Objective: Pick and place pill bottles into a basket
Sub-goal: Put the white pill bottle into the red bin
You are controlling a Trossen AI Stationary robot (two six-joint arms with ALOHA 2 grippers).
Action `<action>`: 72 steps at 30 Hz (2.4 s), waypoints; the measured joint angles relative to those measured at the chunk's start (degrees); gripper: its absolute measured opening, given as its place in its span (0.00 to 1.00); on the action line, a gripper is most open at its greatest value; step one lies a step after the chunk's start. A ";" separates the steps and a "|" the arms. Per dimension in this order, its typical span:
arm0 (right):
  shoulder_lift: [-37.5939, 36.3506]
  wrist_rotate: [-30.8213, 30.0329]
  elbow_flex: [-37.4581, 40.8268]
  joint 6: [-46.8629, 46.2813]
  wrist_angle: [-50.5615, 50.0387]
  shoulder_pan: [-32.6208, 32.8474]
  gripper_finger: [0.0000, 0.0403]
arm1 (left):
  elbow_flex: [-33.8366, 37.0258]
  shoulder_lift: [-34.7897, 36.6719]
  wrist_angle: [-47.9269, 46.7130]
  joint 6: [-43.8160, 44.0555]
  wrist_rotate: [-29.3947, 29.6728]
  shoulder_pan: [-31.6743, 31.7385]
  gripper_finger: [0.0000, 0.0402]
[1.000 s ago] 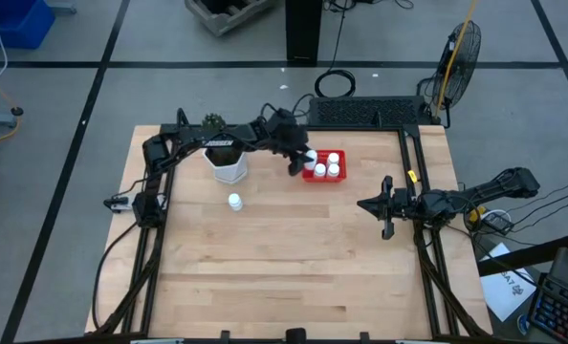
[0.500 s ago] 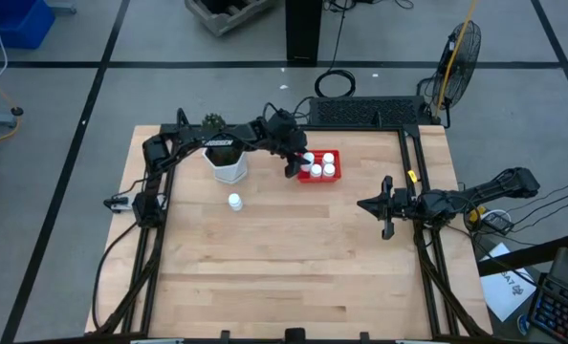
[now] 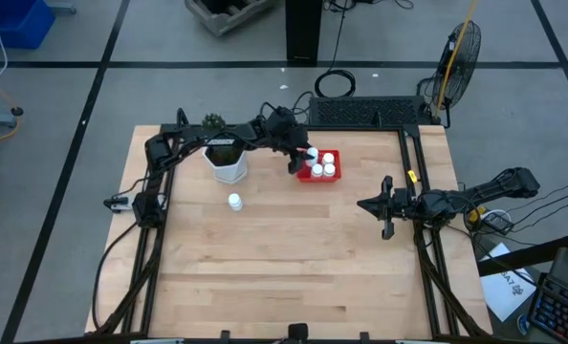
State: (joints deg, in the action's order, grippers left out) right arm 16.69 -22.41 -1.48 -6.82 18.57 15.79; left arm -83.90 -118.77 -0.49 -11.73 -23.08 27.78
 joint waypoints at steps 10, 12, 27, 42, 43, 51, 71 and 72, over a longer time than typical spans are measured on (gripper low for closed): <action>-0.02 0.00 0.00 0.01 -0.02 0.00 0.01 | 0.00 0.12 -2.20 -2.75 -8.56 3.55 0.40; -0.02 0.00 0.01 0.00 -0.02 0.00 0.01 | 0.00 0.12 -2.41 -2.84 -8.89 4.16 0.41; -0.02 0.00 0.00 -0.01 -0.02 0.00 0.01 | 0.00 0.12 -2.74 -3.42 -9.86 5.13 0.40; -0.02 0.00 0.01 -0.01 -0.02 -0.01 0.01 | 0.00 -0.58 -3.29 -4.02 -5.10 4.74 0.40; -0.02 0.00 0.00 0.00 -0.02 -0.01 0.01 | 0.00 -0.66 -3.29 -3.84 -5.01 4.74 0.40; 0.00 0.00 0.01 -0.01 -0.02 0.00 0.01 | -0.02 -2.27 -2.65 -3.60 -4.63 4.41 0.47; 0.00 0.00 -0.01 -0.01 -0.02 -0.01 0.01 | 0.00 -2.18 -6.77 -5.96 -3.99 5.11 0.48; 0.00 0.00 0.00 -0.01 -0.02 -0.01 0.01 | 0.00 -2.18 -6.77 -6.00 -3.86 5.09 0.47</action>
State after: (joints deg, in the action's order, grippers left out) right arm 16.69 -22.41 -1.48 -6.82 18.55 15.79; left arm -83.90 -120.95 -7.27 -17.73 -26.94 32.86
